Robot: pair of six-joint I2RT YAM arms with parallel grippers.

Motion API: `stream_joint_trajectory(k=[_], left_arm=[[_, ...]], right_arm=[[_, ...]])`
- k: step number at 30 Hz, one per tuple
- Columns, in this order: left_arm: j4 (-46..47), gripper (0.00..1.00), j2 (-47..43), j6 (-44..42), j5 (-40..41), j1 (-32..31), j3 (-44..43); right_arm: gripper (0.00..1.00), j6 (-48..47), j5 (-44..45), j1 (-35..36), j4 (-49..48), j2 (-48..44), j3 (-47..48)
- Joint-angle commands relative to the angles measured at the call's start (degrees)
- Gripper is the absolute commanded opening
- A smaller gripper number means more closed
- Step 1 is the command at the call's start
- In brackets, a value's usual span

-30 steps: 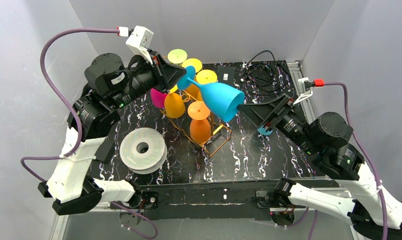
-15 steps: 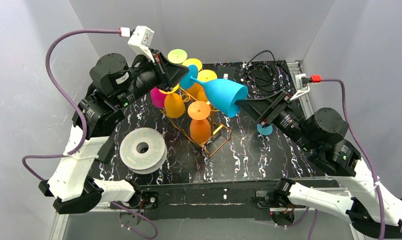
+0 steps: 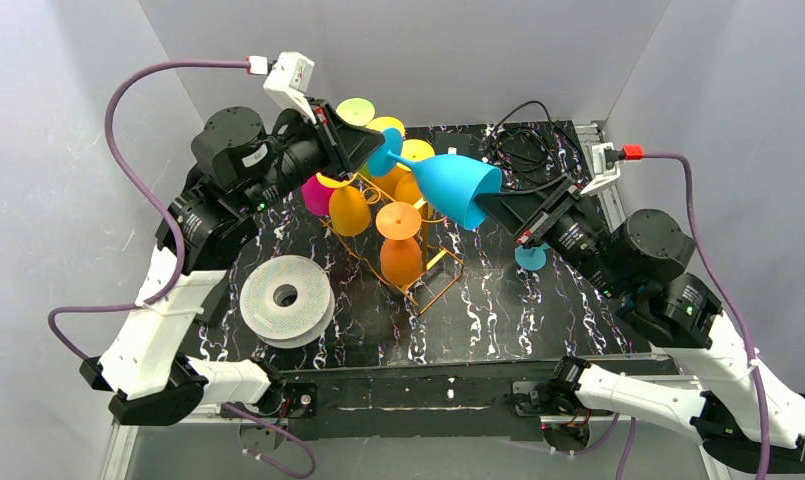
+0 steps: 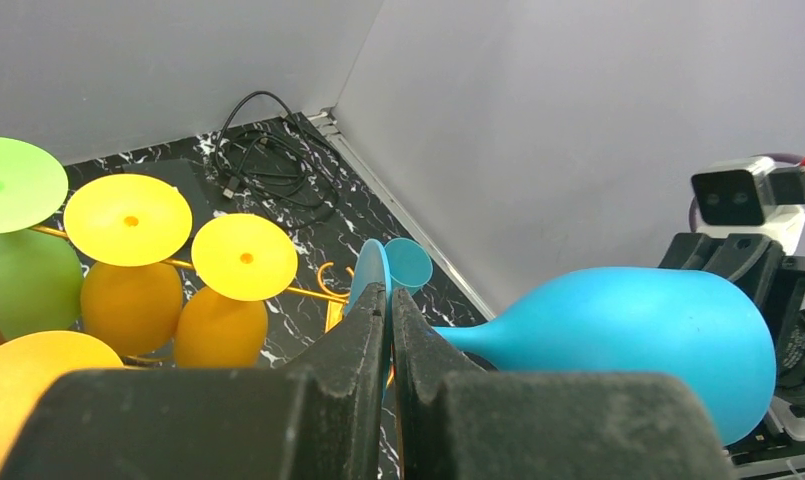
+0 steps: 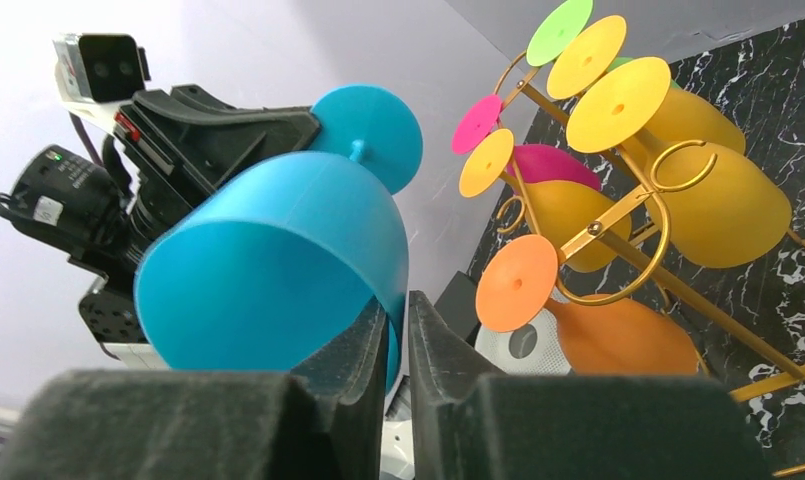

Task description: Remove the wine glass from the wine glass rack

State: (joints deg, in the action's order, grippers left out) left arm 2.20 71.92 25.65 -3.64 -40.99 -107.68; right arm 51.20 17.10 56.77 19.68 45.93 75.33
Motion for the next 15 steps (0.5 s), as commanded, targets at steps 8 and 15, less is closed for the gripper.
stream_joint_trajectory(k=[8, 15], left_arm=[[5.2, 0.13, -0.9, -0.5, -0.7, 0.0, -0.3], [3.8, 0.74, -0.1, -2.3, -1.9, 0.0, -3.1]], right_arm=[[0.01, 0.7, 4.3, 0.4, 3.9, 0.7, 6.4], [0.01, 0.8, 6.7, 0.4, 7.0, 0.3, 9.1]])
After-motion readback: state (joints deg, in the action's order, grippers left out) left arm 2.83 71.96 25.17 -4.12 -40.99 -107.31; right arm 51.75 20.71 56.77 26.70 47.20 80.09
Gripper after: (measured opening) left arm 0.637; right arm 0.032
